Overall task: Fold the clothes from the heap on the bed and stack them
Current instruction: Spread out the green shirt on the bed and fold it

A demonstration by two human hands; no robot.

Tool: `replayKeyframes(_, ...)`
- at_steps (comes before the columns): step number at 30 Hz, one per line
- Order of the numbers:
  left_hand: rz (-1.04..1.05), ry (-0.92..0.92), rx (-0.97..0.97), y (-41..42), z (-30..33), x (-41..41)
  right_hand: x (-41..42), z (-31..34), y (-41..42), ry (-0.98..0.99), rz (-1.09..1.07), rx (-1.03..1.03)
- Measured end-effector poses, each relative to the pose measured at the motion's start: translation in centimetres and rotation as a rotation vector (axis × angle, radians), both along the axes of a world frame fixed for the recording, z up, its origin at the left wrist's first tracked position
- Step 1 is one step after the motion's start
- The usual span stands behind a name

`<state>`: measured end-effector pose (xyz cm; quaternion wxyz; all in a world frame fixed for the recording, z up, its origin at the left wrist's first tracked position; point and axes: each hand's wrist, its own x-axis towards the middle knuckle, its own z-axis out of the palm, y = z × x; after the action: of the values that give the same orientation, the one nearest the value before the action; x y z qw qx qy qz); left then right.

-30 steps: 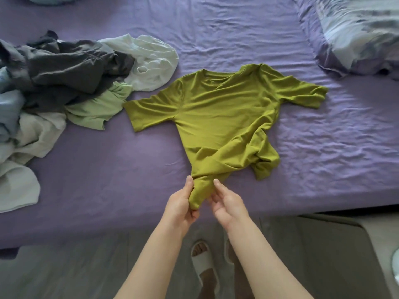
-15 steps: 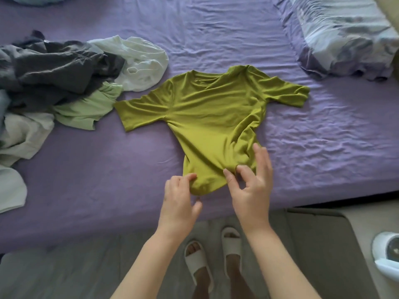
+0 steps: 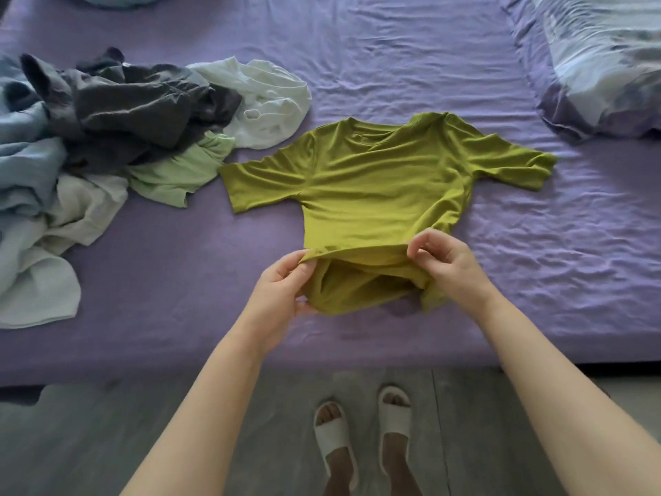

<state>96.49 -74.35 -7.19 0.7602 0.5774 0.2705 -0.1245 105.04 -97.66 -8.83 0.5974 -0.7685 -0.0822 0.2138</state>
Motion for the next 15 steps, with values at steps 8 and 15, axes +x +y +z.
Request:
replayKeyframes(8, 0.485, 0.184, -0.506, -2.1, 2.1, 2.4, -4.8, -1.5, 4.0, -0.559, 0.078, -0.222)
replayKeyframes(15, 0.578, 0.158, -0.614, -2.6, 2.6, 2.9, -4.3, -3.5, 4.8, -0.644, -0.203, -0.387)
